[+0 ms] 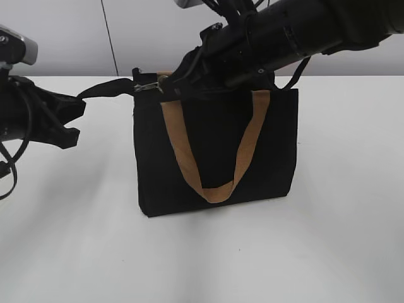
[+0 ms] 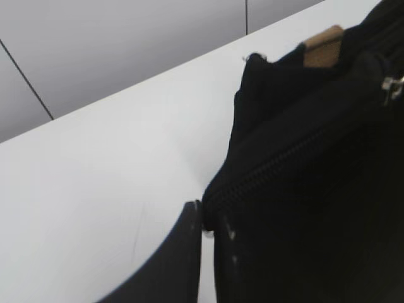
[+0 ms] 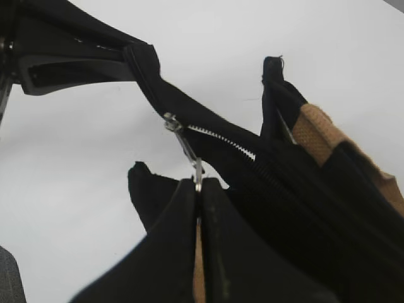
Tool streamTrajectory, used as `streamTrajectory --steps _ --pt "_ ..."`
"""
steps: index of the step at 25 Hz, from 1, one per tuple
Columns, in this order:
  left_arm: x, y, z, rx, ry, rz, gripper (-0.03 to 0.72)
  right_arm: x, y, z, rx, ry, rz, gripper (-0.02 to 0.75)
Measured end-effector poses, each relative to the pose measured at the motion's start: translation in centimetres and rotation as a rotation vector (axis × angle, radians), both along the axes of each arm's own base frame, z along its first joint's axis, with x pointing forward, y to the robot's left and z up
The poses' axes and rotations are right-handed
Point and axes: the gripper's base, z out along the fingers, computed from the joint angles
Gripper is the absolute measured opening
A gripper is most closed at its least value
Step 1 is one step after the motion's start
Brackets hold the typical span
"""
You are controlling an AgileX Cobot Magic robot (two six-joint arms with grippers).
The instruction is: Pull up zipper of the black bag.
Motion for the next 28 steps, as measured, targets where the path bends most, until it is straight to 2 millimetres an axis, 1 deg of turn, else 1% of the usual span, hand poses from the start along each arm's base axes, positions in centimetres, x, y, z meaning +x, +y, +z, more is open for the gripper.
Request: streamTrajectory --steps 8,11,17,24,28 --pt "-0.1 0.3 -0.4 0.018 0.041 0.033 0.013 0.3 -0.3 -0.1 -0.034 -0.033 -0.014 -0.001" --pt "-0.1 0.3 -0.4 0.020 0.044 0.034 0.013 0.6 -0.8 -0.2 -0.044 -0.028 -0.032 -0.001" --pt "-0.1 0.3 -0.4 0.021 0.045 0.035 0.013 2.1 -3.9 -0.3 -0.028 0.039 -0.122 -0.001" --pt "-0.1 0.4 -0.5 0.028 0.053 0.040 0.013 3.1 -7.4 -0.5 -0.002 0.127 -0.177 -0.001" --pt "-0.1 0.4 -0.5 0.029 0.054 0.040 0.013 3.6 -9.9 -0.6 0.016 0.179 -0.210 -0.001"
